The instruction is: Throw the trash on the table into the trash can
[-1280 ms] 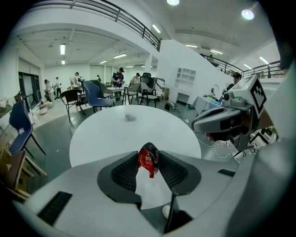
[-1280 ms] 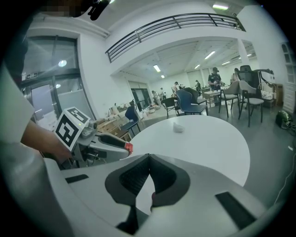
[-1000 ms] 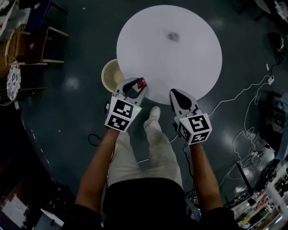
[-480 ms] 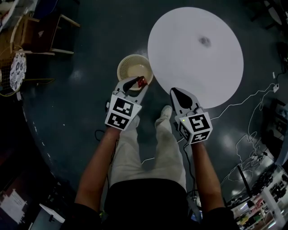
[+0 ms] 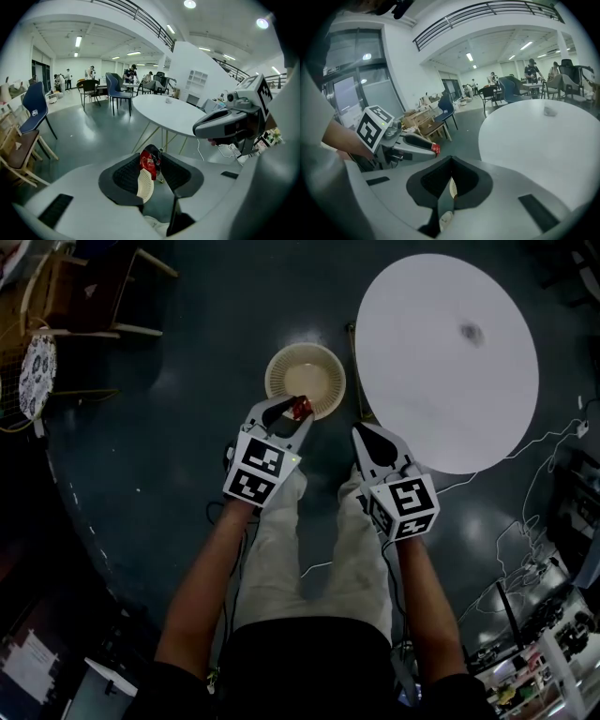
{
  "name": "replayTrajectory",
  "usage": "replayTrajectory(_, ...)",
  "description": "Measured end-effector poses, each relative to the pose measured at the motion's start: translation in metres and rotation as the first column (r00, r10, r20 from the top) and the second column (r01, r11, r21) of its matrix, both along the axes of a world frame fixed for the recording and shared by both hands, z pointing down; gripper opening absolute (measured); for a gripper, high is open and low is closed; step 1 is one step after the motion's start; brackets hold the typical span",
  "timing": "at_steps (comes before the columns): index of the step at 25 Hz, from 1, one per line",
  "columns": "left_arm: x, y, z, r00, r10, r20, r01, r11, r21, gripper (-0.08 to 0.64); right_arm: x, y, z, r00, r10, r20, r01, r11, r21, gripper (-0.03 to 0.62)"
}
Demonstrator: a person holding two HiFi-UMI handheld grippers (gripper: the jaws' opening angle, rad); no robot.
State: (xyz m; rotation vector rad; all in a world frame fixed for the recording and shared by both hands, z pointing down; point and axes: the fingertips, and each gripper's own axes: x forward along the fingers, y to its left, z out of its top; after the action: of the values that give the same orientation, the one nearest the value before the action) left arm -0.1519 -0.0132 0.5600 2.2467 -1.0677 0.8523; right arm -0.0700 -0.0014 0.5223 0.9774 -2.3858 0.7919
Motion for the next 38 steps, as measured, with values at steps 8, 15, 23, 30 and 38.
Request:
replayTrajectory(8, -0.033, 0.008, 0.052, 0.990, 0.100, 0.098, -0.101, 0.995, 0.001, 0.156, -0.048, 0.009, 0.055, 0.999, -0.041, -0.031, 0.040, 0.998, -0.040, 0.015)
replayTrajectory(15, -0.045, 0.010, 0.107, 0.992, 0.108, 0.067, -0.107, 0.994, -0.017, 0.156, -0.068, 0.014, 0.107, 0.999, -0.019, -0.039, 0.016, 0.997, -0.077, 0.015)
replayTrajectory(23, -0.053, 0.002, 0.180, 0.989, 0.130, 0.069, -0.130, 0.991, -0.015, 0.156, -0.078, 0.017, 0.165, 0.997, -0.025, -0.074, 0.017, 0.995, -0.102, 0.015)
replayTrajectory(30, -0.052, -0.010, 0.219, 0.981, 0.183, 0.072, -0.181, 0.983, -0.029, 0.158, -0.085, 0.011, 0.190, 0.997, -0.004, -0.079, -0.004, 0.994, -0.108, 0.015)
replayTrajectory(38, -0.051, -0.026, 0.269, 0.973, 0.213, 0.090, -0.210, 0.977, -0.045, 0.160, -0.085, 0.008, 0.223, 0.995, -0.007, -0.098, -0.005, 0.993, -0.121, 0.015)
